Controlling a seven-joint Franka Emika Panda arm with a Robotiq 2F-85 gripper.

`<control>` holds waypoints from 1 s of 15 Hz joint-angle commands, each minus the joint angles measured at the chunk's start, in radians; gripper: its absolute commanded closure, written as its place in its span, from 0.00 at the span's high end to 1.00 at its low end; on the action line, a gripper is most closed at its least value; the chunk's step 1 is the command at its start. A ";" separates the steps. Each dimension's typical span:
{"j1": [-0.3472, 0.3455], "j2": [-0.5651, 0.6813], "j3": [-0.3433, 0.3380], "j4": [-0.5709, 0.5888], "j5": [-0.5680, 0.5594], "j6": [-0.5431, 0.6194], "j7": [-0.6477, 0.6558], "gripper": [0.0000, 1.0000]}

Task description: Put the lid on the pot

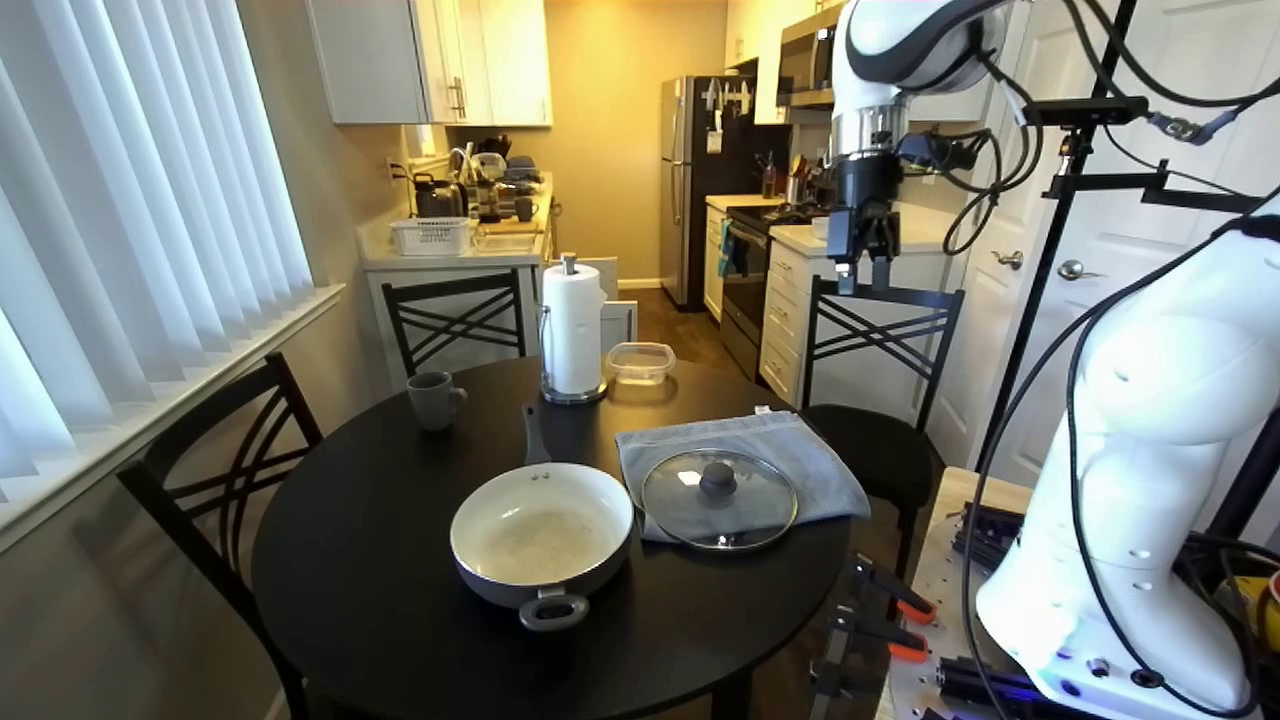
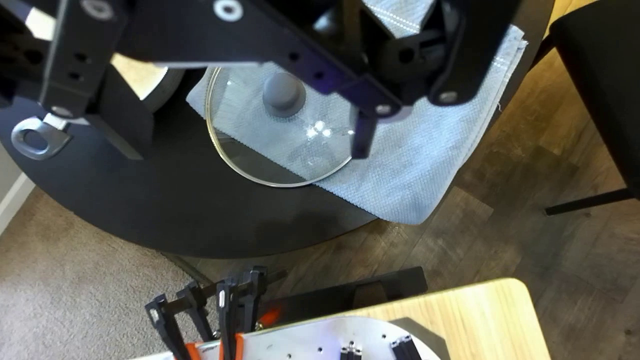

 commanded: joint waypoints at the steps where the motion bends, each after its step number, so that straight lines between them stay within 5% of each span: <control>1: -0.002 0.173 0.004 -0.069 -0.009 0.266 -0.018 1.00; 7: -0.026 0.413 0.097 -0.089 -0.082 0.637 0.196 1.00; 12: -0.012 0.555 0.167 -0.023 -0.286 0.634 0.458 1.00; 13: -0.007 0.496 0.143 -0.062 -0.220 0.647 0.377 1.00; 15: 0.000 0.539 0.154 -0.040 -0.256 0.646 0.427 1.00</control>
